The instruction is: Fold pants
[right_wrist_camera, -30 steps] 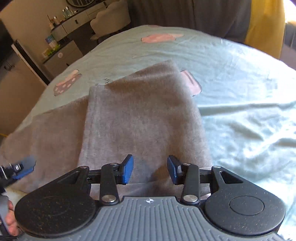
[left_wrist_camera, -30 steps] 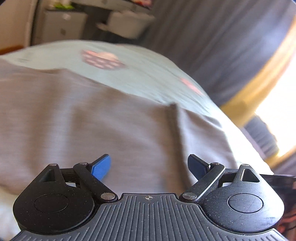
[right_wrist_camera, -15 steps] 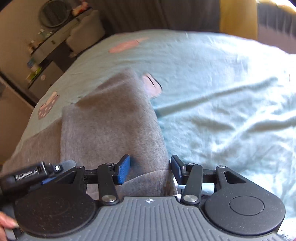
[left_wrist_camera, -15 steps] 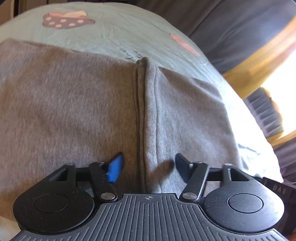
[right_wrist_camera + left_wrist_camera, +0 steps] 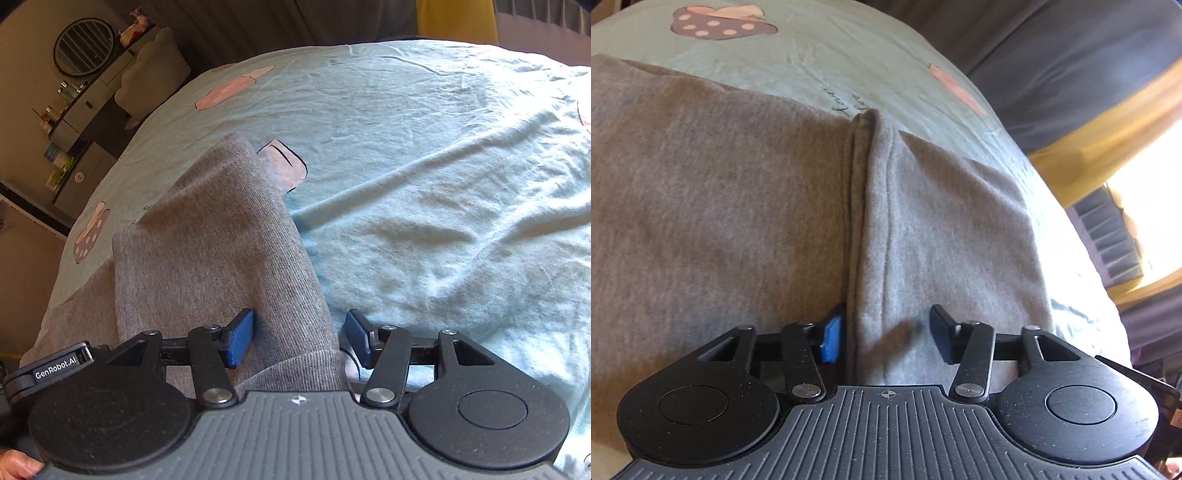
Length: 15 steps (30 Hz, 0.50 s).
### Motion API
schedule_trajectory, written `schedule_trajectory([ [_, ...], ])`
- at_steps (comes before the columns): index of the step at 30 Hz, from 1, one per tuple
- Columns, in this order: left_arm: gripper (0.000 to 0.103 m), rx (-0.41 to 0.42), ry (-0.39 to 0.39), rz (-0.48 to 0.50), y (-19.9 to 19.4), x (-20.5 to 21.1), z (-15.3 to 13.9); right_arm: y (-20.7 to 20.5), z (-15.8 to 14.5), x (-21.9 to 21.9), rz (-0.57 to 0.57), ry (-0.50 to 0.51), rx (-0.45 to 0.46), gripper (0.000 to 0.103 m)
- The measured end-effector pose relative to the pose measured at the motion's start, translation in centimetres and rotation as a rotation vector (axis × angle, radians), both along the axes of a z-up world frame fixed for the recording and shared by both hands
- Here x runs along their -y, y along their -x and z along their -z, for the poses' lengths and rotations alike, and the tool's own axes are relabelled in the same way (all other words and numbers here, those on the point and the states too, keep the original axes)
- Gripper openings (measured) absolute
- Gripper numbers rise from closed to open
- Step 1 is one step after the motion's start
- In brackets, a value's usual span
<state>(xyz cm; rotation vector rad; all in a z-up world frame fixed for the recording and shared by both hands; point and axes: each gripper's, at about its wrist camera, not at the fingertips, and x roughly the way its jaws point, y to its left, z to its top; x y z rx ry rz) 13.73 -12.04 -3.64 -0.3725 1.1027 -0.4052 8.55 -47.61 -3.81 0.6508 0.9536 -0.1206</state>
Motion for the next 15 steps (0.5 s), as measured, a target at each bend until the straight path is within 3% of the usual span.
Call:
schedule_trajectory([
  [2, 0.037, 0.010, -0.012, 0.010, -0.2, 0.2, 0.0, 0.1, 0.0, 0.1, 0.002, -0.002, 0.004, 0.056],
  [3, 0.022, 0.010, -0.011, 0.016, -0.3, 0.1, 0.0, 0.2, 0.0, 0.1, 0.005, -0.005, 0.008, 0.056],
  [4, 0.019, -0.002, 0.022, 0.027, -0.4, -0.3, 0.1, 0.3, 0.0, 0.1, 0.009, -0.012, 0.016, 0.056],
  [9, 0.018, -0.043, 0.137, -0.006, -1.0, -2.5, -0.3, 1.0, -0.5, 0.6, 0.029, -0.035, 0.067, 0.056],
  [15, 0.017, 0.047, 0.098, -0.005, -0.3, -4.3, -3.8, 1.3, -1.1, 0.2, -0.004, -0.017, 0.105, 0.060],
])
